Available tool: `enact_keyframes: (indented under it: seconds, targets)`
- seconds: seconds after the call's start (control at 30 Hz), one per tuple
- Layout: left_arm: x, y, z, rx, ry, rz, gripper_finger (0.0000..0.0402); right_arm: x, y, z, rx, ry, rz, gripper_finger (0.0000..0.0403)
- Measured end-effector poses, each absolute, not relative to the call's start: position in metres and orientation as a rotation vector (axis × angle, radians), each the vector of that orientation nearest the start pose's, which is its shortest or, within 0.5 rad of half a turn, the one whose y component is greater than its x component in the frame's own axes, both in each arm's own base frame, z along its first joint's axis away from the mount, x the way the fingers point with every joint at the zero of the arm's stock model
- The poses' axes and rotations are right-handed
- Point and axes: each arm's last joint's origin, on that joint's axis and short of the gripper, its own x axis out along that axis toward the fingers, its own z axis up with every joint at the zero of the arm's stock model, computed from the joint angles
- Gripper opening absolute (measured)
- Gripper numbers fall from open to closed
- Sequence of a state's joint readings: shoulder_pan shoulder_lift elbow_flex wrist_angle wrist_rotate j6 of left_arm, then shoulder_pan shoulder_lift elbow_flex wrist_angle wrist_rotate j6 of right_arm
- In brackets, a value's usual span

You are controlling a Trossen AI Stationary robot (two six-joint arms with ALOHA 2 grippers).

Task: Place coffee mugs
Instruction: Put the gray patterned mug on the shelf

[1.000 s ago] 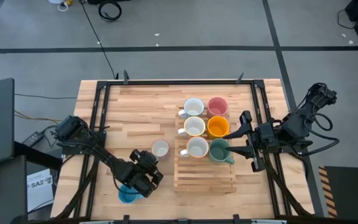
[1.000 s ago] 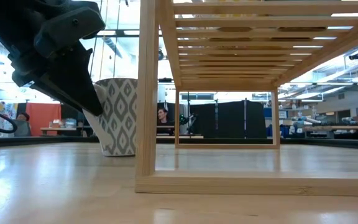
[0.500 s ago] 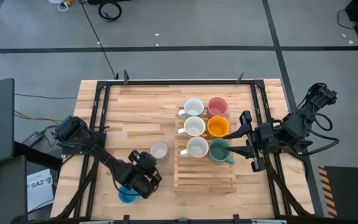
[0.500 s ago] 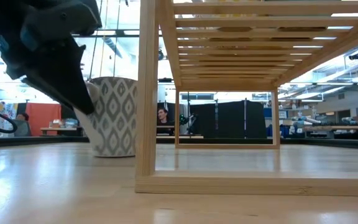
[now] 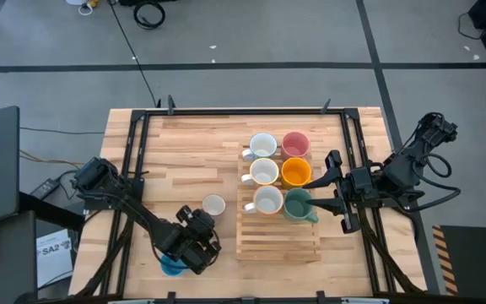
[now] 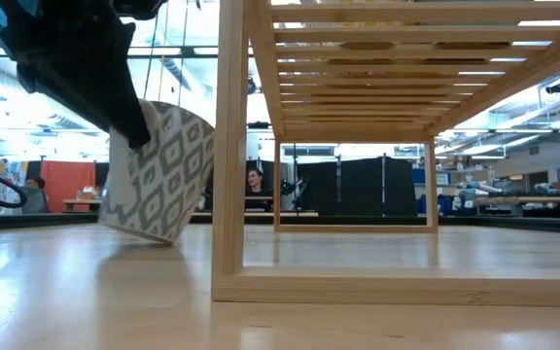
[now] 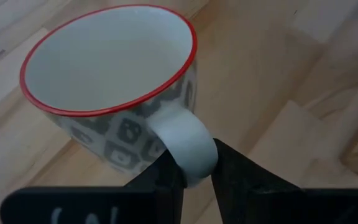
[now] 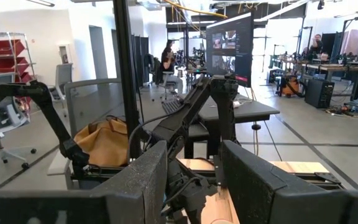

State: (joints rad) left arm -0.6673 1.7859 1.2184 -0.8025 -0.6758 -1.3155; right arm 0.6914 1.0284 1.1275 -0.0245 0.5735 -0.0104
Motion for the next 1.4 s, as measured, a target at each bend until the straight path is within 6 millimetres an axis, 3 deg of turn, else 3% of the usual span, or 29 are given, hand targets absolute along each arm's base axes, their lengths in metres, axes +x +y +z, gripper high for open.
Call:
enact_keyframes:
  seconds: [0.8,1.17,1.4]
  targets:
    - [0.267,-0.194,0.191,-0.322,0.887,0.629,0.0052,0.174,0.124,0.42,0.034,-0.061,0.118,0.0159]
    - [0.257,-0.204,0.205,-0.361,0.862,0.56,0.0026,0.174,0.124,0.42,0.033,-0.06,0.117,0.0159]
    - [0.246,-0.213,0.226,-0.42,0.83,0.449,0.0027,0.174,0.124,0.42,0.033,-0.059,0.118,0.016]
